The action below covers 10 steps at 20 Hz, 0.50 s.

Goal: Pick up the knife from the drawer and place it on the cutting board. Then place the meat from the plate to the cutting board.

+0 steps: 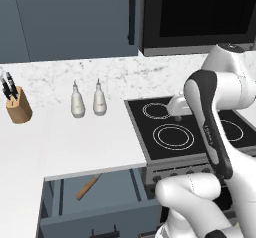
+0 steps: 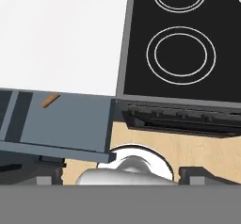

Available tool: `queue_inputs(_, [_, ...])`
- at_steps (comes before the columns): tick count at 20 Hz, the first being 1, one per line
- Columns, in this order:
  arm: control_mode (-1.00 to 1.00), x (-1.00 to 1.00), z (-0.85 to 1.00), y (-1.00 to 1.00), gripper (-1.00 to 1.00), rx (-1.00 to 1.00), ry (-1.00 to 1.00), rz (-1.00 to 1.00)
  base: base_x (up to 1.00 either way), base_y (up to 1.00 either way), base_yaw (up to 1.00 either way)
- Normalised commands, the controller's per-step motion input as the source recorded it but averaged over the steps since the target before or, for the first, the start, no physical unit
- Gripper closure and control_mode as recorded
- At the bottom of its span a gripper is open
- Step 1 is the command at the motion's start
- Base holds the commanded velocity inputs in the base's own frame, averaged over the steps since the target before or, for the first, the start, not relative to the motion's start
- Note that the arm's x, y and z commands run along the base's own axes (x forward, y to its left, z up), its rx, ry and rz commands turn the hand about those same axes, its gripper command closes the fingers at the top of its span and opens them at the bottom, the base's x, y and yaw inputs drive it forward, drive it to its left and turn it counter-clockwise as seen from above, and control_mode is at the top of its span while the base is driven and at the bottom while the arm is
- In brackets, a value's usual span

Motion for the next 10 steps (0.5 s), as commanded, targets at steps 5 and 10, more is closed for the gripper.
queue_inputs(5, [-1.00,-0.15,-0.01,0.01,-1.00,0.00,0.00,0.00,0.00,0.00,0.00])
queue_inputs(10, [1.00,0.00,0.00,0.00,-1.00,0.00,0.00,0.00,-0.13,-0.04,0.00])
